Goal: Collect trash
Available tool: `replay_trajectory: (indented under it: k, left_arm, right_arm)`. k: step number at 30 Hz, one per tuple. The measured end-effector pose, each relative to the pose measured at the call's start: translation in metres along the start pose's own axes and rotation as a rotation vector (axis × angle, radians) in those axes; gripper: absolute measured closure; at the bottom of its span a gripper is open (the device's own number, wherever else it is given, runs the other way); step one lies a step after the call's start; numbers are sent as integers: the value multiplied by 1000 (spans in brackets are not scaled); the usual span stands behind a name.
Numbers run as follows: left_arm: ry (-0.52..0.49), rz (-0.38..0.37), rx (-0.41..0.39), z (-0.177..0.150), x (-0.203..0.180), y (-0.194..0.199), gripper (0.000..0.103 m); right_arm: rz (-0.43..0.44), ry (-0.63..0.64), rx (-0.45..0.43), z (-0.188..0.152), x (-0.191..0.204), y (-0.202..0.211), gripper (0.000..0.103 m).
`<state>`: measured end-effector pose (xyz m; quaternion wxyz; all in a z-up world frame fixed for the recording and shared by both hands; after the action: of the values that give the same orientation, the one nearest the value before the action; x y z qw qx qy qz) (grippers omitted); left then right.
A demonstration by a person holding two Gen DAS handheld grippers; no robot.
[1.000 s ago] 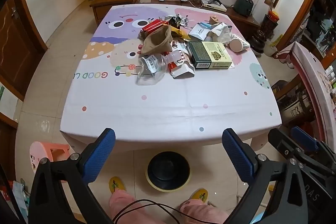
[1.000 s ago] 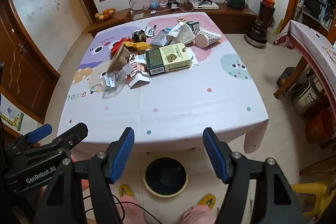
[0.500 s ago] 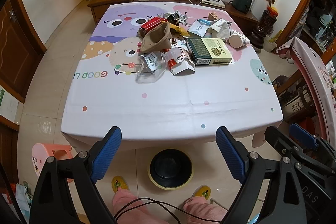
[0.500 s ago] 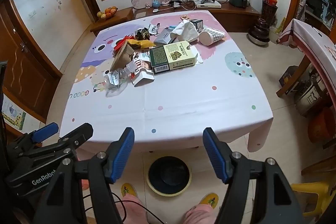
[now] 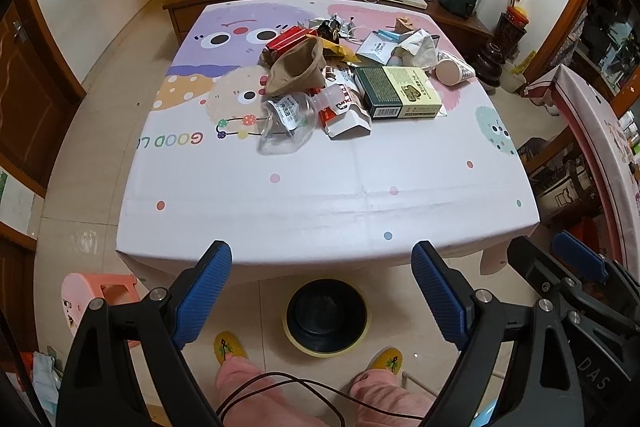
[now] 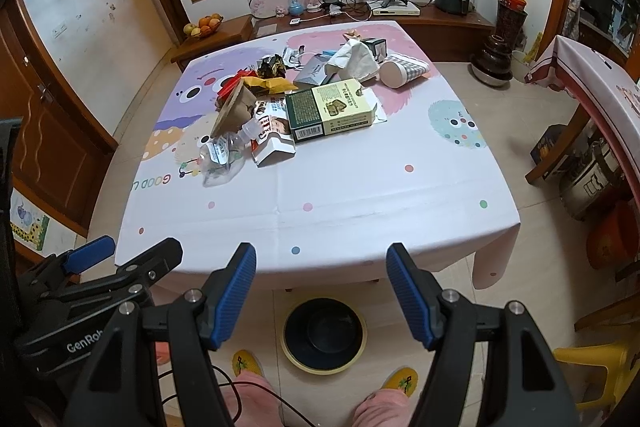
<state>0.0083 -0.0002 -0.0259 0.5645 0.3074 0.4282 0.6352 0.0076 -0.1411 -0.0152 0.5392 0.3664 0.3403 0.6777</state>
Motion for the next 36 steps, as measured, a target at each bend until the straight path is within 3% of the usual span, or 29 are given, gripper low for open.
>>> replay_trajectory:
  k: [36]
  left_arm:
    - [17, 9, 18, -6, 11, 3, 13]
  right_arm:
    - [1, 22, 8, -2, 12, 1, 35]
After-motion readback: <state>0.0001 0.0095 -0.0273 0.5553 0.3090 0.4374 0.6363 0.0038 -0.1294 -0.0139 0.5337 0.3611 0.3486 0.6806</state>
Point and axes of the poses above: each gripper's, at about its wrist camera, not at the fingertips, and y roughly against the way its jaws point, x to its left, z to its top, the point moved 2 cm from there along -y, roughly the way its jaws point
